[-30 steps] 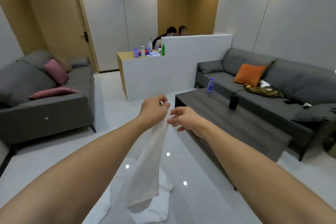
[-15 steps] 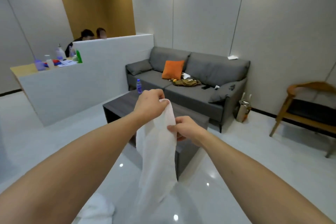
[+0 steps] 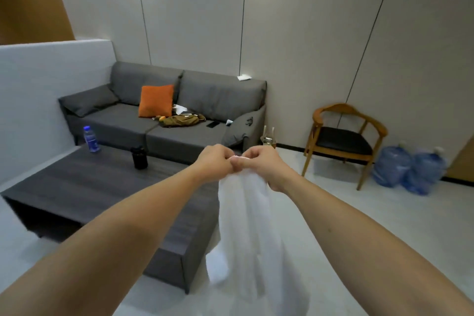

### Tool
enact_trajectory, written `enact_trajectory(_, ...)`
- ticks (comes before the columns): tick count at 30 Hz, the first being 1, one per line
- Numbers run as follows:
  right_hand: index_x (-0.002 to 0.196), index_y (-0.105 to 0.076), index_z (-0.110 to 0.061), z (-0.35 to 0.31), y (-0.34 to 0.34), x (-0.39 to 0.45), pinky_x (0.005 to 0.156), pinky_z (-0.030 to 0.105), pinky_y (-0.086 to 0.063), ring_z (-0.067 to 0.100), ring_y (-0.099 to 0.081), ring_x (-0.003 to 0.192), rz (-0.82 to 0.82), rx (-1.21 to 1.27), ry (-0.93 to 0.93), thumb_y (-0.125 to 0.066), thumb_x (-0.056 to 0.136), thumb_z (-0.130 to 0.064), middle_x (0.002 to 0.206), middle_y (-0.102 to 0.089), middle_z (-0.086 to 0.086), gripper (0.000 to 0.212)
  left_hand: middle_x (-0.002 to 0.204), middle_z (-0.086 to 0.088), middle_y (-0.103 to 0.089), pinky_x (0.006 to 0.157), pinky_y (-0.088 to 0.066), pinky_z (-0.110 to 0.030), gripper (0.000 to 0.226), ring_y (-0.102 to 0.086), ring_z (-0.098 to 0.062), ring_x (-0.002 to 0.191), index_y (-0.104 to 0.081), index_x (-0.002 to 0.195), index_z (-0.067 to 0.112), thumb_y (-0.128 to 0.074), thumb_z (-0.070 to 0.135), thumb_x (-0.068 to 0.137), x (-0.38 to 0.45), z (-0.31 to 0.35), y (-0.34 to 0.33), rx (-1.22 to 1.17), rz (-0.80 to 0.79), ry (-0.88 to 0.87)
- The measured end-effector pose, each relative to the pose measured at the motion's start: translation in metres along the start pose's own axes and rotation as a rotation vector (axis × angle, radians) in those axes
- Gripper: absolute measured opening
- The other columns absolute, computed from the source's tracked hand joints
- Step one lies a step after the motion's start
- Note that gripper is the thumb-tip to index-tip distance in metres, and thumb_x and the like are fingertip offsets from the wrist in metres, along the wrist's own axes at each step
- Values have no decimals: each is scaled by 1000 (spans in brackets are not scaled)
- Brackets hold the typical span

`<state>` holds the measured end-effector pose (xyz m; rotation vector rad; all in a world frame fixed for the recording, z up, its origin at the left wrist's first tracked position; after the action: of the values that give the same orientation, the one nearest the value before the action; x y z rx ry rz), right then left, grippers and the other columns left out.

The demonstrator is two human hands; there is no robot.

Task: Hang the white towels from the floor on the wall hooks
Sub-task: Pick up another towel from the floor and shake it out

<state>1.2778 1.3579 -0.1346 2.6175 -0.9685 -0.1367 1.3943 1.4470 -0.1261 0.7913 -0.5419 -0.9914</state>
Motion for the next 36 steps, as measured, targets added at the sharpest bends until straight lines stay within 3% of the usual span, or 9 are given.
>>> enact_trajectory(6,94,-72,-20,38,50,89,60,27,-58,14,-66,80,-217,-624,-265,-74,84,-34,90,-69,-2,17,84,-4,-68,71,-48,-33,19,-60,-20,84,-72,80,20,-55,24,87,119,-21,49,-89,148,2)
enact_trajectory(9,95,-69,-17,31,62,130,73,32,-60,19,-68,86,-18,-338,-219,-58,95,-35,93,-71,4,21,81,-3,-64,68,-45,-32,12,-59,-22,81,-65,75,18,-58,13,83,161,-35,51,-148,-11,-21)
enact_trajectory(12,102,-63,-3,7,62,177,62,37,-48,37,-63,75,150,-69,-93,-55,95,-32,91,-64,24,31,94,2,-71,78,-55,-30,26,-66,-14,90,-70,93,23,-60,4,78,189,-40,31,-166,-216,-49)
enact_trajectory(15,80,-67,-16,-11,55,224,57,33,-46,24,-59,68,148,-51,19,-62,93,-41,75,-63,11,28,105,4,-70,84,-58,-35,41,-67,-13,98,-64,112,26,-73,9,76,223,-41,13,-284,-301,-45)
enact_trajectory(19,73,-73,-16,-15,49,290,55,28,-54,18,-69,67,-4,7,39,-76,83,-44,73,-71,6,30,101,10,-68,81,-58,-32,52,-66,-7,94,-59,114,34,-80,31,66,279,-49,22,-327,-81,-35)
enact_trajectory(24,86,-63,-10,-12,56,369,49,26,-52,12,-65,64,-202,21,70,-82,71,-55,71,-67,0,51,89,5,-67,64,-51,-27,13,-63,-12,84,-66,87,33,-69,33,74,341,-74,49,-330,254,126)
enact_trajectory(29,108,-64,-23,17,45,424,76,34,-57,19,-66,98,-560,-205,-3,-77,83,-35,106,-68,1,31,87,6,-58,57,-39,-26,4,-55,-12,79,-59,79,33,-56,31,80,373,-98,92,-266,596,311)
enact_trajectory(31,101,-67,-22,12,37,446,72,32,-56,19,-68,90,-514,-82,64,-66,93,-22,99,-70,3,9,91,8,-60,59,-42,-25,10,-57,-12,82,-62,81,36,-56,28,80,380,-105,109,-298,663,344)
enact_trajectory(36,89,-70,-9,-26,13,501,61,33,-60,19,-67,68,-385,253,154,-62,96,-18,78,-70,7,14,97,12,-66,65,-52,-25,27,-62,-8,89,-66,88,46,-61,21,79,378,-121,130,-230,589,364)
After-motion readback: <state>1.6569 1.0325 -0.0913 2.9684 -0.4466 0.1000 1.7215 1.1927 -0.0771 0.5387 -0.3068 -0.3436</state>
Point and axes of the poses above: each hand's wrist, its own x-axis towards the middle knuckle, its own y-axis out of the back of the hand, z = x × y, the point moved 5 cm from there along x, towards the middle knuckle
